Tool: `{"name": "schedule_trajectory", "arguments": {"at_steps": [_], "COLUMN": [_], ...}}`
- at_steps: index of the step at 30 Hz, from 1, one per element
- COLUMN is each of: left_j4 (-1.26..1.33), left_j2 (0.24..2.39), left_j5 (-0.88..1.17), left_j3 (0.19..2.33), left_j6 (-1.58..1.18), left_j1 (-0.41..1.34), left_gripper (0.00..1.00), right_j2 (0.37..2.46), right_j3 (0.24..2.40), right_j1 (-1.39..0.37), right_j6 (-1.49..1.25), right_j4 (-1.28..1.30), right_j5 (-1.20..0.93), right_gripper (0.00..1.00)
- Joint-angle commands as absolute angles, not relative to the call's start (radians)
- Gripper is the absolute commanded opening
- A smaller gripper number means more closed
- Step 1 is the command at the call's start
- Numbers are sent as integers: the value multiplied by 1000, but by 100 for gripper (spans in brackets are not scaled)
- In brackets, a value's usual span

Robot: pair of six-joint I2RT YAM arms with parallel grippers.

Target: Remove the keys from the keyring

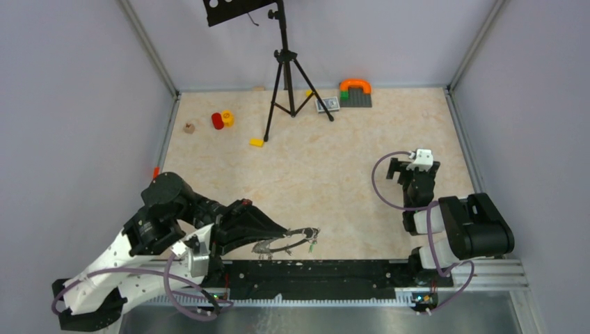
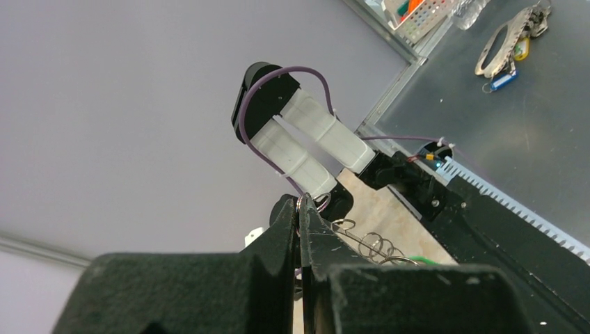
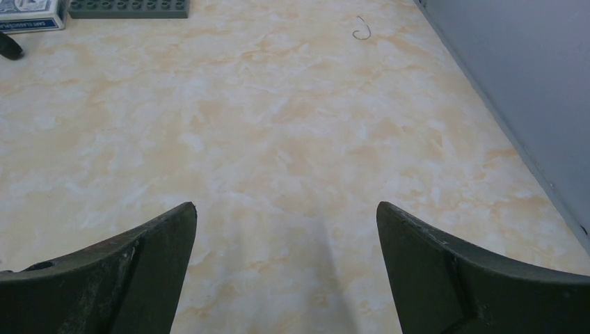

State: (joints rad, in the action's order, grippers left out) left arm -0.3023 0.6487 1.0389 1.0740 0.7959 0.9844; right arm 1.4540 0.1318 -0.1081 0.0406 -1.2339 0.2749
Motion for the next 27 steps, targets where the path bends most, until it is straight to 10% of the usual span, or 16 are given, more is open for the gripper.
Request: {"name": "schedule_trajectory", "arguments": {"at_steps": [1,18,27], "left_j4": [-278,-321,-306], "left_j2": [670,696,703], "left_j5": [1026,1004,967], "left_j3": [1073,1083,1083], "left_j6": [878,965,949], "left_j1": [984,985,984], "left_gripper": [0,0,0], "right_j2": [1460,1402,1095], "right_j3": [153,185,671], "right_j1": [-101,-119,-176], "right_j6": [23,-27,-243], "right_j4": [-1284,-1190,-154], "right_j5": [266,440,579], "right_gripper": [99,99,99]}}
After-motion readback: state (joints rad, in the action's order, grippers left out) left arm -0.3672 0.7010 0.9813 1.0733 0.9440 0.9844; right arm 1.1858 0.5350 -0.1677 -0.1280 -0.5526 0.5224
